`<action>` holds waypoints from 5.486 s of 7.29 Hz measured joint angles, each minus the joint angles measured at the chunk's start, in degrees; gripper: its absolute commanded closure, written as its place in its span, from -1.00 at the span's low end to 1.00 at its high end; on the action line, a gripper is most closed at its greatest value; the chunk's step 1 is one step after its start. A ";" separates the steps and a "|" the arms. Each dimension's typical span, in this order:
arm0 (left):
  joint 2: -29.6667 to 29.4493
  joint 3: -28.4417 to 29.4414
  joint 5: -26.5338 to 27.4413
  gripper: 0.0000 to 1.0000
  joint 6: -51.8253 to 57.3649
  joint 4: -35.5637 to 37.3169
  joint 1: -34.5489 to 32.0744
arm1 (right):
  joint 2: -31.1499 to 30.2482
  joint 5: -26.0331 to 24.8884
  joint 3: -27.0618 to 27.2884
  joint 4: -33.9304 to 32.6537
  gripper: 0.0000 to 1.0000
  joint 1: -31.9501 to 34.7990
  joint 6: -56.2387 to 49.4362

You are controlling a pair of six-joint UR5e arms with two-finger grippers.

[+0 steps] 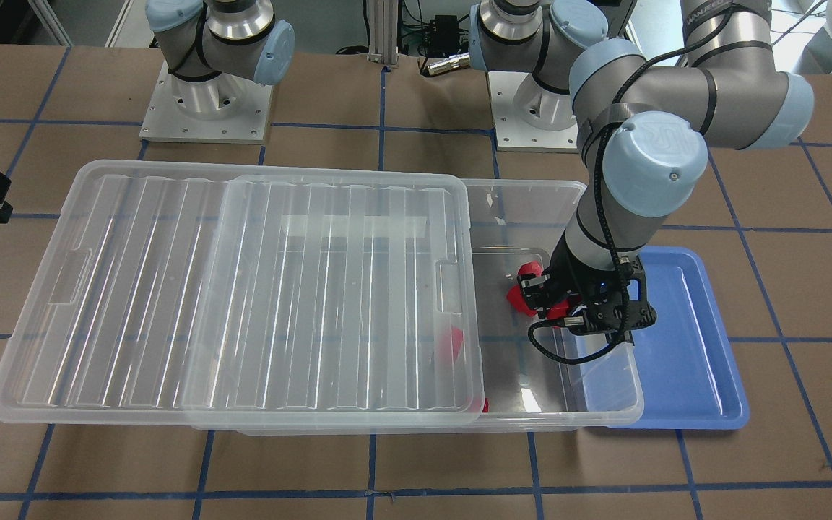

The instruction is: Place red block in blue tray from box

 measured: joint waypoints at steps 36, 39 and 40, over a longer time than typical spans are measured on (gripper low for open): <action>17.24 2.87 -3.09 -1.00 20.20 -13.52 3.06 | 6.08 0.18 14.02 -17.86 -1.00 -0.48 4.28; 17.20 2.78 -3.06 -1.00 19.28 -13.88 3.07 | 6.05 0.17 14.03 -17.86 -1.00 3.38 10.46; 17.10 2.79 -3.07 -1.00 19.17 -13.83 3.07 | 6.02 0.22 14.02 -17.86 -1.00 4.30 12.56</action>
